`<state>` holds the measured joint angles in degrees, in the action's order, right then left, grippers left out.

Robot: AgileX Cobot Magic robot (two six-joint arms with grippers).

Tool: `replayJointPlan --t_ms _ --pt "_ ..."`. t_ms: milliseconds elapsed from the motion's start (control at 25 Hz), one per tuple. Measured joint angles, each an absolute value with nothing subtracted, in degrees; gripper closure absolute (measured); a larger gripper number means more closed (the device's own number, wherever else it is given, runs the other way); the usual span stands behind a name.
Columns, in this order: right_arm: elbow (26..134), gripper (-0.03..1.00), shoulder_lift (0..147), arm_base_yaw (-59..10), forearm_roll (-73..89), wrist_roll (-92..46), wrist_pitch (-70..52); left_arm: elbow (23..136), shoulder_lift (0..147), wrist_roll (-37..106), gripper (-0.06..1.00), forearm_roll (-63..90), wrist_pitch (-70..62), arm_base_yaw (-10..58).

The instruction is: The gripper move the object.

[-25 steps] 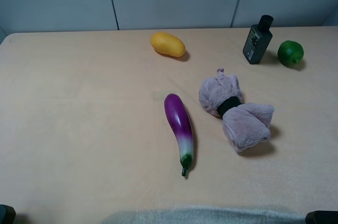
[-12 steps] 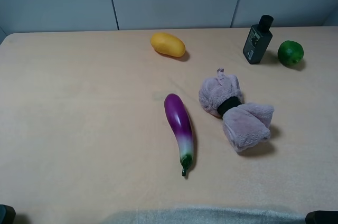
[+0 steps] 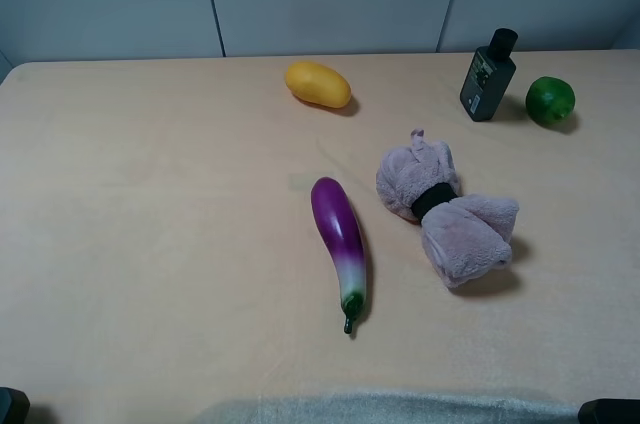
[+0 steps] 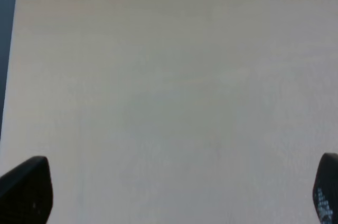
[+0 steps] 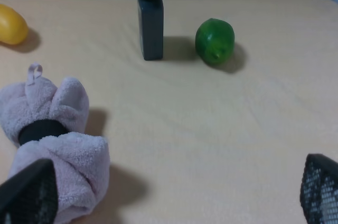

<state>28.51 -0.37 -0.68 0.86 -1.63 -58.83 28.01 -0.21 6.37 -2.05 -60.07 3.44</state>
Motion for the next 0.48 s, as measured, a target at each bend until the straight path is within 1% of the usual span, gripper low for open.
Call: replayJointPlan --t_ms 480 --pt "28.5 0.28 -0.4 -0.7 0.9 -1.6 -58.8 28.0 -0.2 6.4 -0.04 -2.0 -60.1 3.4"
